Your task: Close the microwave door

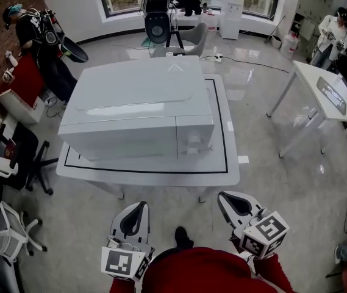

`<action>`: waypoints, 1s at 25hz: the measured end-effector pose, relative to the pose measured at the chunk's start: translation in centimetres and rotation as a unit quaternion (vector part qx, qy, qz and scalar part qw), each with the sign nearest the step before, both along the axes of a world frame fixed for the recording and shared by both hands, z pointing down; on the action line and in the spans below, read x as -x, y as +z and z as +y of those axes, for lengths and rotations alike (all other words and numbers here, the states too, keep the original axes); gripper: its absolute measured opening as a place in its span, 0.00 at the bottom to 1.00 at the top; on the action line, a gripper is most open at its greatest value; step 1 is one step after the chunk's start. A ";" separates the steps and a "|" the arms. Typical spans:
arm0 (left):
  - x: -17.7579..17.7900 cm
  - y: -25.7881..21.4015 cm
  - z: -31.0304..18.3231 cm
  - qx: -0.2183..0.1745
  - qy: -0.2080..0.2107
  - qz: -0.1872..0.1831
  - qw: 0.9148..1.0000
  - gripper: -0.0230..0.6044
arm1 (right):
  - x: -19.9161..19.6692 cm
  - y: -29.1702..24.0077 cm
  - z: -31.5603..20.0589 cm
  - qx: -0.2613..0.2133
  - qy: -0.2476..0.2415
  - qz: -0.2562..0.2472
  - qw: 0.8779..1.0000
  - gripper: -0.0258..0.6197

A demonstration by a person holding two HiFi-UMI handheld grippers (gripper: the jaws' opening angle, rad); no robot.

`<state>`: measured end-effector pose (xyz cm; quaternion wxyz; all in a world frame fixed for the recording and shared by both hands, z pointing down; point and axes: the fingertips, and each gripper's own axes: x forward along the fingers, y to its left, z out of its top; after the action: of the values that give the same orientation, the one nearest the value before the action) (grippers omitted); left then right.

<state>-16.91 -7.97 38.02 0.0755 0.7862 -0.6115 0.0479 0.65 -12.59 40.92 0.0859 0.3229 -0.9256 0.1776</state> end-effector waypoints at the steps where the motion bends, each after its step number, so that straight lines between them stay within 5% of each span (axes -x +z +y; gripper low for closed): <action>1: 0.0 0.1 0.2 -0.001 0.003 -0.009 1.000 0.05 | 0.0 0.1 0.1 0.003 0.001 -0.003 1.000 0.06; 5: 0.0 0.1 0.8 -0.002 0.006 -0.038 0.999 0.05 | 0.0 0.3 0.6 0.004 -0.006 -0.005 1.000 0.06; 25: -0.5 0.4 1.4 -0.001 0.002 -0.026 1.000 0.05 | 0.0 -0.2 0.8 -0.043 -0.023 0.011 0.999 0.06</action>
<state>-16.46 -6.58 38.46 0.0590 0.7862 -0.6113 0.0680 0.67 -11.80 40.70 0.0861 0.3066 -0.9387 0.1320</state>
